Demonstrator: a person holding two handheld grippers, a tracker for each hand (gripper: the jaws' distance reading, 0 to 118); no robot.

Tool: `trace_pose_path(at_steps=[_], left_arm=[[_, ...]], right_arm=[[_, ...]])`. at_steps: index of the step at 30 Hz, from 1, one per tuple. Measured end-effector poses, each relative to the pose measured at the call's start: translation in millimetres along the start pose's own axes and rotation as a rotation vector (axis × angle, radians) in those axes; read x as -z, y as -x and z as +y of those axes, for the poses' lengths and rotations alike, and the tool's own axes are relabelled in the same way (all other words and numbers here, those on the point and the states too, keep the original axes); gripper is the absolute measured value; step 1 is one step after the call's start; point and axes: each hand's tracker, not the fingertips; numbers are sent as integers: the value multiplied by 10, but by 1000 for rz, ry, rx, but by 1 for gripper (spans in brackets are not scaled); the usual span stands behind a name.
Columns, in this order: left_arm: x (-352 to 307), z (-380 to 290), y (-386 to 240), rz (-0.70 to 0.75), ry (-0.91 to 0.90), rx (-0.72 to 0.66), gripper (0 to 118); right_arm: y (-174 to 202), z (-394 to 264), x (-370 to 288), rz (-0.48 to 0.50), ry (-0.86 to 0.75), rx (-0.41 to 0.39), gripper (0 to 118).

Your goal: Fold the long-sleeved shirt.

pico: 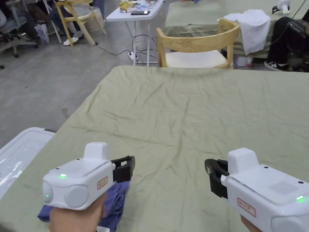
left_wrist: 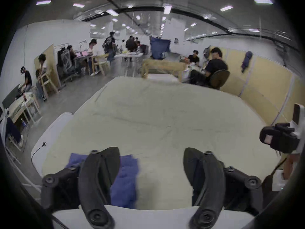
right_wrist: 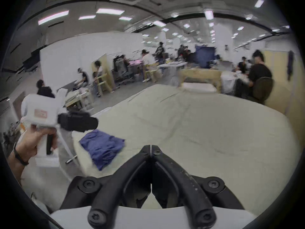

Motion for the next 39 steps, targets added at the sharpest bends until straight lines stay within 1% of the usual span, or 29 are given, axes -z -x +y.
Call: trace_pose_path(at_steps=[1,3,5,6,8,9,12,14,19,22,24,25,28,30,32,33,34,35,36,37,38,39], left_arm=[[-19,-3,-208,-27,-23,4,73],[-57,-12,-588,-55,-67,35,48],[-96,-5,-938,-77,-104,57,20],[-122,-4,-1089,-75,-131,58,12],[-152,27,-1338,-92,-169,56,4],[-141,80,-1481,-126,-177,62,3],[-118,265,-1737,-114,-205,69,2],[-117,441,-1899,-116,-232,86,2],[-110,904,-2050,-100,-297,112,2],[-135,1154,-2074,-88,-328,132,2],[-211,1273,-2072,-92,-330,141,2],[-238,1326,-2068,-66,-364,143,2],[-279,1429,-2057,-75,-352,156,2],[-295,1460,-2042,-55,-359,170,2],[-319,1490,-1996,-69,-360,144,2],[-327,1497,-1986,-57,-369,143,4],[-341,1507,-1987,-42,-382,149,12],[-354,1518,-1988,-19,-399,156,40],[-352,1547,-1990,0,-389,147,75],[-319,1572,-1980,19,-364,128,105],[-285,1589,-1967,18,-342,102,118],[-293,1592,-1932,2,-354,116,115]], right_arm=[[-125,-20,-140,-46,-28,27,1],[-396,-41,-442,-137,-81,63,1],[-601,-53,-719,-240,-129,58,1],[-716,-42,-833,-277,-145,58,1],[-913,-16,-1059,-351,-177,50,1],[-1006,9,-1156,-386,-191,48,1],[-1266,159,-1370,-453,-239,61,1],[-1393,298,-1464,-502,-258,44,1],[-1584,646,-1577,-530,-298,35,1],[-1658,800,-1589,-529,-312,35,1],[-1671,865,-1587,-524,-318,32,1],[-1670,895,-1582,-522,-314,22,1],[-1667,946,-1548,-515,-310,11,1],[-1628,977,-1528,-530,-312,-8,1],[-1629,1004,-1532,-518,-315,-3,2],[-1634,1019,-1529,-504,-318,1,2],[-1630,1035,-1516,-494,-318,0,5],[-1631,1050,-1508,-483,-322,4,20],[-1626,1059,-1501,-471,-336,12,43],[-1618,1075,-1486,-480,-344,24,74],[-1614,1083,-1483,-503,-349,53,109],[-1624,1098,-1470,-509,-347,90,118]])
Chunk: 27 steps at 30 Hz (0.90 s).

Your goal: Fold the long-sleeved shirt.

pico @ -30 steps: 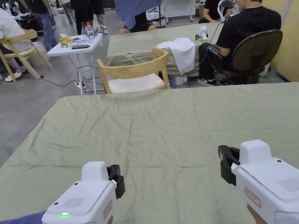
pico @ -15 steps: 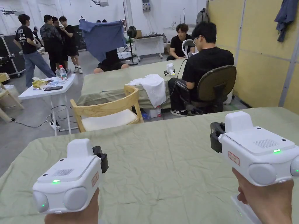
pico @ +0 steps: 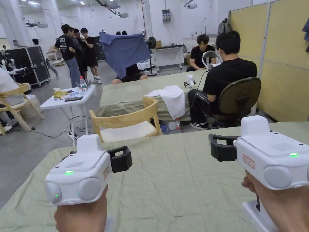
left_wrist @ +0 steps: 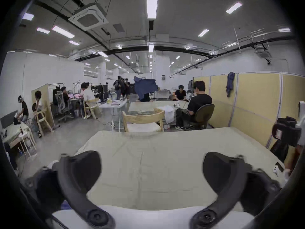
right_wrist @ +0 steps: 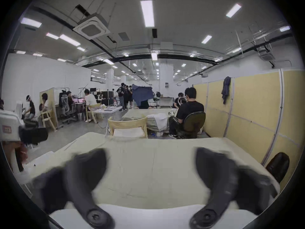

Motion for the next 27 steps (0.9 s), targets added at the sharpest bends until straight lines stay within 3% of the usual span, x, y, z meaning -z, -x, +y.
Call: trace_pose_path(at_steps=[1,4,11,27], left_arm=[[3,-17,16,-21,-8,3,116],[13,-24,4,11,-13,42,118],[36,-22,39,-3,-5,-12,118],[8,100,109,-8,-16,-18,118]], right_arm=[[-30,-5,-3,36,1,35,118],[-23,20,29,37,-9,17,118],[11,22,29,8,-18,-32,118],[-33,87,23,6,-16,-14,118]])
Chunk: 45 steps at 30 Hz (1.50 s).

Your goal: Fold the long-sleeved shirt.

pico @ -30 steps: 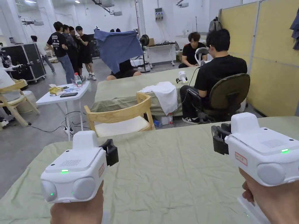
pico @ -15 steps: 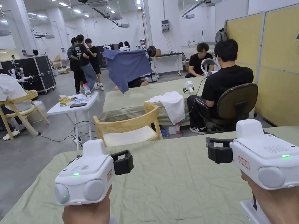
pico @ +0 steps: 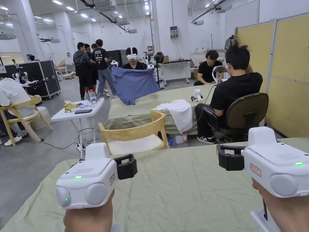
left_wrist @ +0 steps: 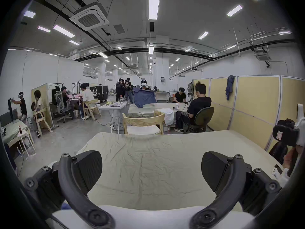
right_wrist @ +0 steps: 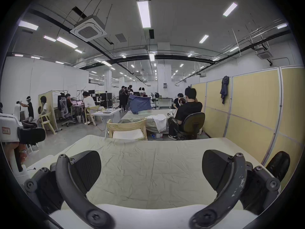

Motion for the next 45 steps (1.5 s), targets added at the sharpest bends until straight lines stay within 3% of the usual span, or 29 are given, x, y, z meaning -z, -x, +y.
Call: trace_pose_path(at_steps=[45], left_arm=[[128,-91,146,-21,35,-48,118]], right_arm=[[-39,-5,20,-6,16,-6,118]])
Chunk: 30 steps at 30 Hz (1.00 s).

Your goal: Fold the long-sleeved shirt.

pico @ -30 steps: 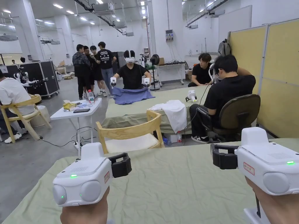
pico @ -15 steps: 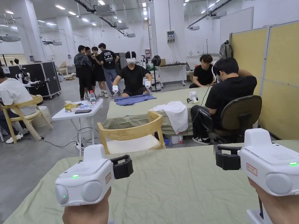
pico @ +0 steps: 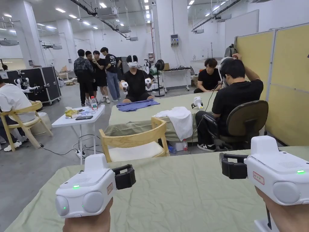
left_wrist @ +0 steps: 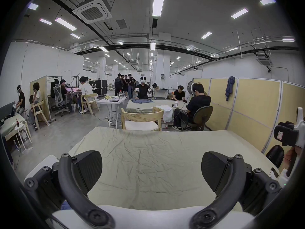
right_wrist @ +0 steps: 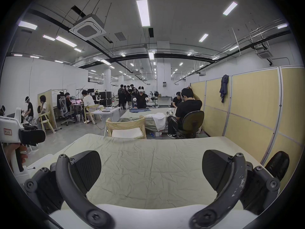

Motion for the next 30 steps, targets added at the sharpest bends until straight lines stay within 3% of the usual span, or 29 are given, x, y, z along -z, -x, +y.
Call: trace_pose_path(at_steps=[30], left_arm=[[-36,8,53,5,10,19,118]], right_arm=[[11,-34,-3,-34,14,-12,118]])
